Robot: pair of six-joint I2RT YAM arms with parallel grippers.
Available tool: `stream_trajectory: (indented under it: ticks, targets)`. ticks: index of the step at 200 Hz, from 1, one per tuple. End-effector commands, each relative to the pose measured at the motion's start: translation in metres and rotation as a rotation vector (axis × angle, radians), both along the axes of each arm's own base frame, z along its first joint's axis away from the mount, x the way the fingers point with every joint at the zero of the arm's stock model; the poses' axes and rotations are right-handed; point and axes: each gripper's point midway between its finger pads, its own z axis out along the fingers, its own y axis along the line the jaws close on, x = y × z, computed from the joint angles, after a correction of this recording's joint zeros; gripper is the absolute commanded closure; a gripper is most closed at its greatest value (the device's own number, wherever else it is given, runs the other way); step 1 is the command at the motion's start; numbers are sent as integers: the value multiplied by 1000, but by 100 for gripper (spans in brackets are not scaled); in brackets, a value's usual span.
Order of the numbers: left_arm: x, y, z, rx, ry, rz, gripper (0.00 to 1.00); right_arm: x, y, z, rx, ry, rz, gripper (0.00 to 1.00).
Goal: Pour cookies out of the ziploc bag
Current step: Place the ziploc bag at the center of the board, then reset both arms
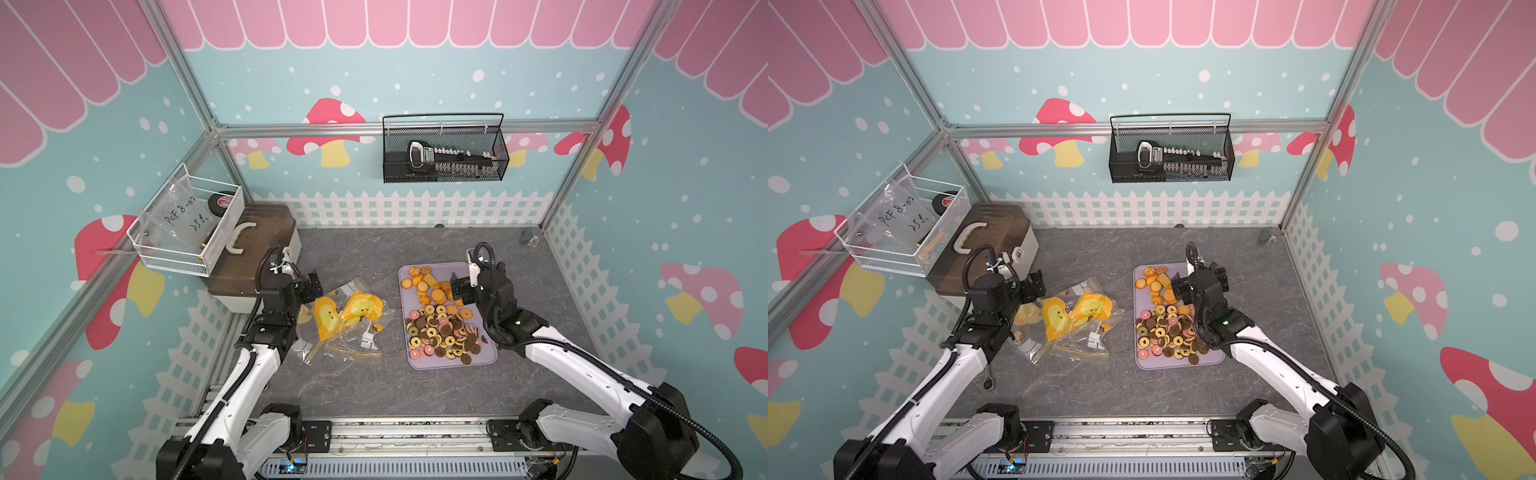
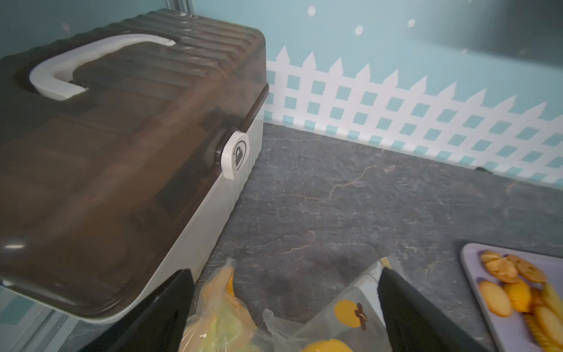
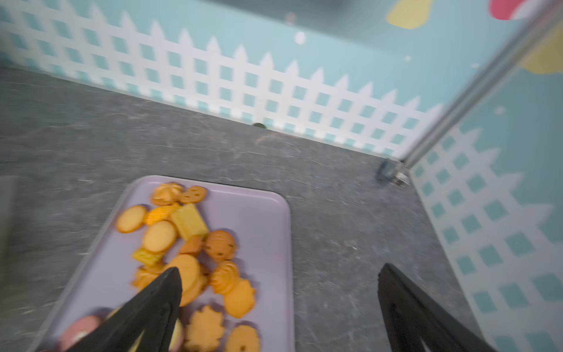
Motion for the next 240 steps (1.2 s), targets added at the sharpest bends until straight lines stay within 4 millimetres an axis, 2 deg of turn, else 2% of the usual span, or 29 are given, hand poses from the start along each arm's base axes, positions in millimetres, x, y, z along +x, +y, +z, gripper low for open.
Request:
stream_trajectory:
  ticks: [1, 9, 13, 26, 42, 62, 71, 79, 89, 103, 127, 138, 153, 174, 189, 199, 207, 222, 240]
  targets:
    - [12, 14, -14, 81, -75, 60, 1, -3, -62, 22, 9, -147, -232, 1]
    - [16, 11, -27, 90, -67, 52, 1, -6, -76, 16, -44, -131, -260, 2]
    - [16, 16, -32, 107, -59, 91, 1, -8, -81, 13, -81, -125, -274, 1]
    - [19, 16, -44, 102, -81, 116, 1, -16, -93, 12, -182, -130, -306, 1]
    - [20, 10, -56, 136, -97, 103, 1, -24, -109, 7, -175, -166, -363, 1]
    - [26, 1, -59, 182, -121, 60, 1, -16, -102, -18, -60, -175, -255, 1]
    - [28, 0, -67, 179, -147, 55, 1, -11, -100, -29, -21, -174, -238, 1]
    - [25, 8, -77, 156, -156, 81, 1, -5, -98, -40, -2, -173, -228, 1]
    - [23, 14, -74, 162, -189, 120, 0, 2, -94, -52, -11, -165, -207, 1]
    - [29, 14, -81, 153, -113, 120, 0, 14, -90, -52, -34, -141, -185, 1]
    - [32, 19, -83, 124, -103, 114, 0, 29, -86, -58, -86, -91, -140, 1]
    - [32, 21, -82, 124, -118, 117, 0, 30, -91, -70, -103, -58, -155, 1]
    - [32, 21, -83, 118, -109, 117, 0, 21, -100, -91, -50, -36, -174, 2]
    - [32, 21, -83, 118, -110, 117, 0, 18, -96, -94, -18, -110, -87, 2]
    - [32, 21, -83, 122, -114, 116, 0, 20, -95, -112, -5, -112, -62, 2]
    - [32, 21, -82, 119, -114, 117, 0, 23, -91, -105, -10, -161, -39, 1]
    - [32, 21, -82, 121, -116, 118, 0, 23, -92, -110, -5, -110, -41, 1]
    - [32, 21, -83, 121, -113, 117, 0, 41, -95, -120, 25, -29, -41, 1]
    - [32, 21, -83, 122, -112, 117, 0, 42, -106, -123, 93, -8, -41, 1]
